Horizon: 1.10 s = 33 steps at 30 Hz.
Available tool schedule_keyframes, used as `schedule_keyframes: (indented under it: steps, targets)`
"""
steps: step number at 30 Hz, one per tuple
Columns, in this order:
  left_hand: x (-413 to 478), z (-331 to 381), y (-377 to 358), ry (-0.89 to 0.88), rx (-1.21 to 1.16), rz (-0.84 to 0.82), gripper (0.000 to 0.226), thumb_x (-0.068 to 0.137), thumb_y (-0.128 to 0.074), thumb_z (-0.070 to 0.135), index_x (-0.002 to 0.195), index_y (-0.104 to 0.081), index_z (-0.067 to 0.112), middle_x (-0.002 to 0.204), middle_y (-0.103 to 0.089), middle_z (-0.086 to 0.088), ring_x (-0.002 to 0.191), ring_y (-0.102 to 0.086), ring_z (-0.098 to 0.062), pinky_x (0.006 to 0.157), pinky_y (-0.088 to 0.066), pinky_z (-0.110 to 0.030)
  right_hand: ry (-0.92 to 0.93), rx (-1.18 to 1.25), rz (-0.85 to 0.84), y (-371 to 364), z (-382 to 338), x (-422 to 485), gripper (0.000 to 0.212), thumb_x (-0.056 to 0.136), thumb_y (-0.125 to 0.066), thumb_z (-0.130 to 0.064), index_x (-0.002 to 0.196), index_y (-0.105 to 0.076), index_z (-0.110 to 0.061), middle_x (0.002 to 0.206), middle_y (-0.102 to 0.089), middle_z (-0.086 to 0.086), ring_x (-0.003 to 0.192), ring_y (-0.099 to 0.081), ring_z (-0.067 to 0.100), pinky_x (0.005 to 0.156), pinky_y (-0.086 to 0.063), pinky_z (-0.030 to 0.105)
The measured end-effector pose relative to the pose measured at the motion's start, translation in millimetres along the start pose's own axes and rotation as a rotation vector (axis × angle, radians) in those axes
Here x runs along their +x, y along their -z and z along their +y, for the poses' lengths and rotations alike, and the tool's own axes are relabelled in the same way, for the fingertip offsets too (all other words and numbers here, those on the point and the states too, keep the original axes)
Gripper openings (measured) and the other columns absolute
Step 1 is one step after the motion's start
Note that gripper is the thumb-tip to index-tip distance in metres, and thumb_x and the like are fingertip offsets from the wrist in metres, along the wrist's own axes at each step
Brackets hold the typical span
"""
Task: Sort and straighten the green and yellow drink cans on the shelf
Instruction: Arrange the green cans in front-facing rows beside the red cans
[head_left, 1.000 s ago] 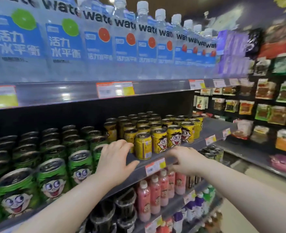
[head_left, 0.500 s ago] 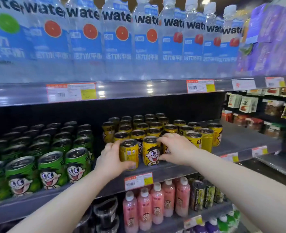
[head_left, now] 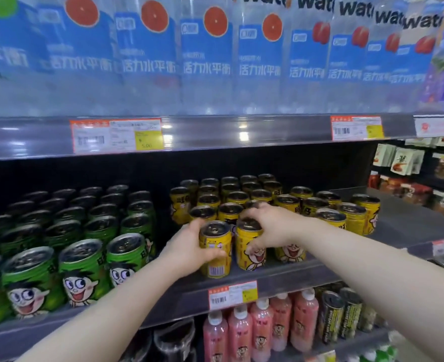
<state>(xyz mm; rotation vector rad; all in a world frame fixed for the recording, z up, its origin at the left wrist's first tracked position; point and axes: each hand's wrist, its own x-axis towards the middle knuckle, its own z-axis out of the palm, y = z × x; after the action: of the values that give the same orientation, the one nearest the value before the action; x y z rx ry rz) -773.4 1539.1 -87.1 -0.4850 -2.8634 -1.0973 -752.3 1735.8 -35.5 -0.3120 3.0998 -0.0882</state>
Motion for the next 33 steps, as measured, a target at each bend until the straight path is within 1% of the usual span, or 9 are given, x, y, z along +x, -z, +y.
schedule_keyframes:
  steps: [6,10,14,18,23,26,29,31,33]
  targets:
    - [-6,-9,17,-0.026,-0.115,-0.087,0.076,0.067,-0.081,0.024,0.132,-0.043,0.024,0.121,-0.058,0.006,0.109,-0.055,-0.01,0.094,-0.047,-0.028,0.114,0.078,-0.045,-1,-8,3,0.084,0.074,-0.074,-0.043,0.143,-0.028,-0.032,0.143,-0.031,0.001,0.13,-0.038,0.021,0.103,-0.039,0.031]
    - [-9,-13,11,-0.018,-0.216,-0.082,0.082,0.069,-0.08,0.02,0.138,-0.037,0.023,0.126,-0.055,0.005,0.113,-0.053,-0.011,0.098,-0.047,-0.033,0.183,0.026,-0.083,5,-3,8,0.083,0.074,-0.075,-0.04,0.142,-0.027,-0.033,0.145,-0.031,-0.004,0.129,-0.039,0.018,0.097,-0.037,0.025]
    - [-15,-14,3,0.004,-0.317,-0.014,0.081,0.07,-0.079,0.014,0.137,-0.034,0.023,0.116,-0.055,0.008,0.103,-0.054,-0.005,0.082,-0.047,-0.017,0.249,-0.004,-0.136,10,3,18,0.082,0.07,-0.078,-0.04,0.136,-0.031,-0.037,0.14,-0.035,-0.007,0.125,-0.041,0.016,0.1,-0.042,0.033]
    - [-17,-11,1,0.039,-0.362,-0.025,0.071,0.071,-0.077,0.01,0.128,-0.039,0.027,0.105,-0.055,0.018,0.096,-0.056,0.002,0.075,-0.047,-0.014,0.307,0.033,-0.149,11,11,22,0.081,0.067,-0.079,-0.041,0.133,-0.032,-0.04,0.136,-0.037,-0.009,0.122,-0.04,0.013,0.1,-0.042,0.031]
    - [-19,-3,-7,0.045,-0.443,0.016,0.066,0.074,-0.074,0.002,0.124,-0.041,0.029,0.105,-0.057,0.018,0.093,-0.055,0.006,0.069,-0.05,-0.009,0.364,0.052,-0.22,18,24,26,0.078,0.071,-0.077,-0.035,0.134,-0.031,-0.044,0.138,-0.04,-0.012,0.121,-0.04,0.011,0.097,-0.04,0.029]
    - [-18,-1,-14,0.053,-0.449,0.006,0.071,0.076,-0.072,0.003,0.134,-0.037,0.026,0.109,-0.055,0.02,0.099,-0.053,0.007,0.077,-0.049,-0.011,0.378,0.05,-0.254,20,29,29,0.079,0.071,-0.078,-0.031,0.132,-0.031,-0.045,0.136,-0.043,-0.011,0.118,-0.044,0.012,0.097,-0.044,0.032]
    - [-19,-2,-17,0.1,-0.48,0.034,0.088,0.074,-0.075,0.008,0.144,-0.025,0.024,0.128,-0.05,0.012,0.115,-0.05,-0.005,0.098,-0.046,-0.028,0.38,0.069,-0.249,18,34,30,0.082,0.072,-0.077,-0.032,0.135,-0.028,-0.046,0.14,-0.04,-0.01,0.121,-0.042,0.012,0.1,-0.043,0.033]
    - [-21,-3,-22,0.112,-0.445,0.098,0.1,0.065,-0.082,0.021,0.144,-0.022,0.027,0.132,-0.046,0.01,0.119,-0.048,-0.009,0.103,-0.043,-0.034,0.392,0.074,-0.228,15,38,29,0.087,0.072,-0.077,-0.034,0.141,-0.023,-0.043,0.145,-0.034,-0.011,0.127,-0.038,0.011,0.102,-0.038,0.029]
    - [-24,-1,-30,0.102,-0.342,0.17,0.106,0.054,-0.086,0.035,0.14,-0.024,0.03,0.128,-0.047,0.014,0.118,-0.047,-0.007,0.102,-0.042,-0.031,0.405,0.078,-0.21,12,40,28,0.093,0.072,-0.077,-0.037,0.144,-0.019,-0.04,0.149,-0.029,-0.012,0.132,-0.033,0.01,0.105,-0.034,0.026]
